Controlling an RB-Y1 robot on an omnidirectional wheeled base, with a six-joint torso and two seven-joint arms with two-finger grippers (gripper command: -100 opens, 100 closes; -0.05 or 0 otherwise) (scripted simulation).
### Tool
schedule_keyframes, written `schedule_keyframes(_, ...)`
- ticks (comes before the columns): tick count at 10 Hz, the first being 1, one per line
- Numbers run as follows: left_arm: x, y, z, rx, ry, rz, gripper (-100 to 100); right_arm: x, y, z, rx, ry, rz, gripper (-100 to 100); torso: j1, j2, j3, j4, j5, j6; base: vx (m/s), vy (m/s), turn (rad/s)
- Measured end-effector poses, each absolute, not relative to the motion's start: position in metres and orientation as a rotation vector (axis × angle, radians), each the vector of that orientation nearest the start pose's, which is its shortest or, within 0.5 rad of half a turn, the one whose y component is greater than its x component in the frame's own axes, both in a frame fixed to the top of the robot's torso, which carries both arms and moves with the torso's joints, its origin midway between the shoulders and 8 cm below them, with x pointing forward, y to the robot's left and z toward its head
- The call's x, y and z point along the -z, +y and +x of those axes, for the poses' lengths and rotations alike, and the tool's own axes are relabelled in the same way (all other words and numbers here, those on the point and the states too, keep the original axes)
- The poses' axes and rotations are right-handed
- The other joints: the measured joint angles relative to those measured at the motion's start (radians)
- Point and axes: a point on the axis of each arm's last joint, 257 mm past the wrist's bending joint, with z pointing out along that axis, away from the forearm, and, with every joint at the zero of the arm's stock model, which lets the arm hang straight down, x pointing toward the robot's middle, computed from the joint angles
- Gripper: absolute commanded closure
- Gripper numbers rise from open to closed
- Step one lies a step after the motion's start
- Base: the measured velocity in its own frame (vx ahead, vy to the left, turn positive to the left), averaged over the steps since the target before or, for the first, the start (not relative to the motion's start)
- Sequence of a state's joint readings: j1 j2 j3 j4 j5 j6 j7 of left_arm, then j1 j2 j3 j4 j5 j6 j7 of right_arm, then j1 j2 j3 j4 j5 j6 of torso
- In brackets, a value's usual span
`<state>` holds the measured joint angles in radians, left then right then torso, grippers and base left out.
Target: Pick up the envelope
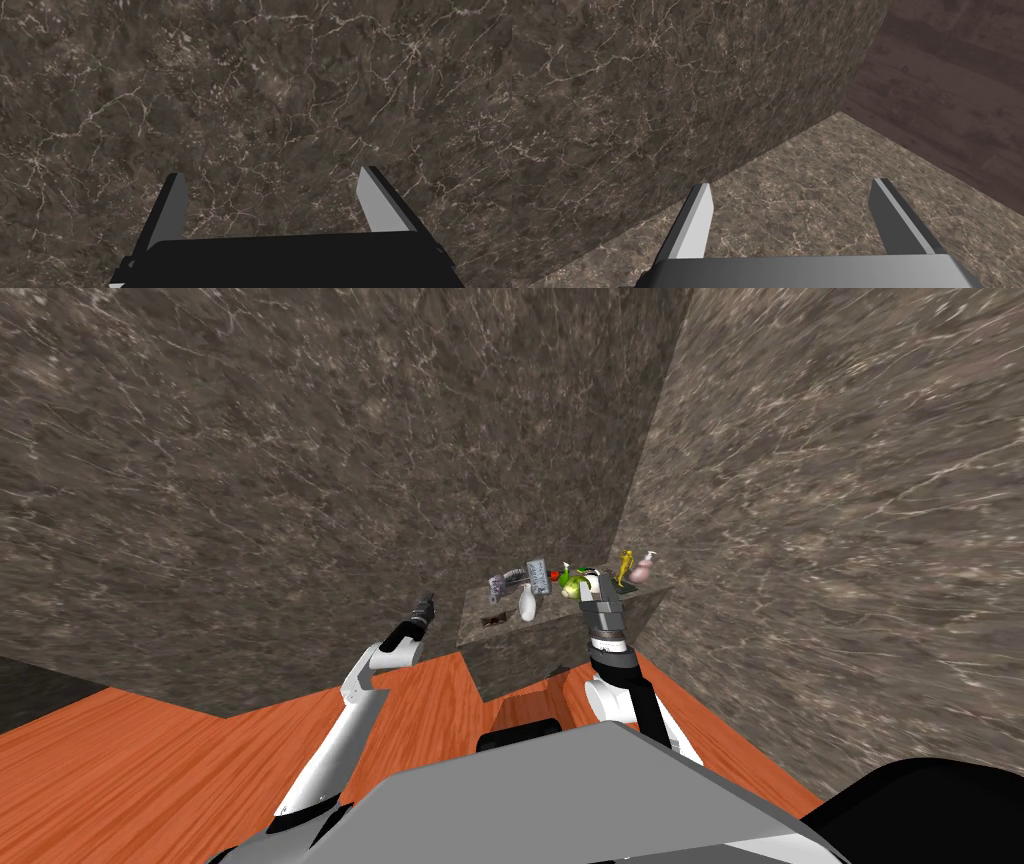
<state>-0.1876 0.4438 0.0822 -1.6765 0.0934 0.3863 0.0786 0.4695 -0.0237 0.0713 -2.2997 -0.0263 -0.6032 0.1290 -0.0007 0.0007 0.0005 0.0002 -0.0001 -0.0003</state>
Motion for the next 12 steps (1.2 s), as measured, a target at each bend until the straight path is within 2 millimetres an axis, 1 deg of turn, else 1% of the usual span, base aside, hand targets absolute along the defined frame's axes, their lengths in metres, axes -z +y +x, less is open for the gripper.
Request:
schedule_keyframes(4, 0.134, 0.396, 0.610, 0.809, 1.357, -1.181, -100, -0.060, -0.251, 0.325, -1.311, 0.535, 0.505, 0, -0.001, 0.000, 0.000, 0.000, 0.000, 0.000, -0.015, -0.021, -0.004)
schedule_keyframes(5, 0.139, 0.399, 0.610, 0.790, 1.368, -1.202, -100, -0.060, -0.251, 0.325, -1.311, 0.535, 0.505, 0, 0.000, 0.000, 0.000, 0.000, 0.000, 0.000, -0.013, -0.021, -0.010)
schedule_keyframes(6, 0.140, 0.405, 0.616, 0.763, 1.378, -1.219, -100, -0.060, -0.251, 0.325, -1.311, 0.535, 0.505, 0, -0.001, 0.000, 0.000, 0.000, 0.000, 0.000, -0.011, -0.025, -0.009)
schedule_keyframes(7, 0.147, 0.414, 0.619, 0.733, 1.391, -1.246, -100, -0.060, -0.251, 0.325, -1.311, 0.535, 0.505, 0, -0.001, 0.000, 0.000, 0.000, 0.000, 0.000, -0.002, -0.016, 0.001)
schedule_keyframes(8, 0.151, 0.417, 0.618, 0.718, 1.399, -1.262, -100, -0.060, -0.251, 0.325, -1.311, 0.535, 0.505, 0, -0.001, -0.001, 0.000, 0.000, 0.000, 0.000, -0.009, -0.030, -0.008)
schedule_keyframes(9, 0.148, 0.423, 0.622, 0.693, 1.405, -1.279, -100, -0.060, -0.251, 0.325, -1.311, 0.535, 0.505, 0, -0.002, 0.000, 0.000, 0.000, 0.000, 0.000, -0.004, -0.036, -0.012)
schedule_keyframes(10, 0.152, 0.430, 0.624, 0.664, 1.417, -1.307, -100, -0.060, -0.251, 0.325, -1.311, 0.535, 0.505, 0, -0.002, -0.001, 0.000, 0.000, 0.000, 0.000, -0.002, -0.055, -0.018)
schedule_keyframes(11, 0.150, 0.438, 0.627, 0.637, 1.424, -1.327, -100, -0.060, -0.251, 0.325, -1.311, 0.535, 0.505, 0, -0.003, -0.001, -0.001, 0.000, -0.001, 0.000, 0.001, -0.049, -0.008)
schedule_keyframes(12, 0.153, 0.446, 0.628, 0.608, 1.436, -1.357, -100, -0.060, -0.251, 0.325, -1.311, 0.535, 0.505, 0, -0.003, -0.001, -0.001, 0.000, -0.001, 0.000, 0.003, -0.020, 0.001)
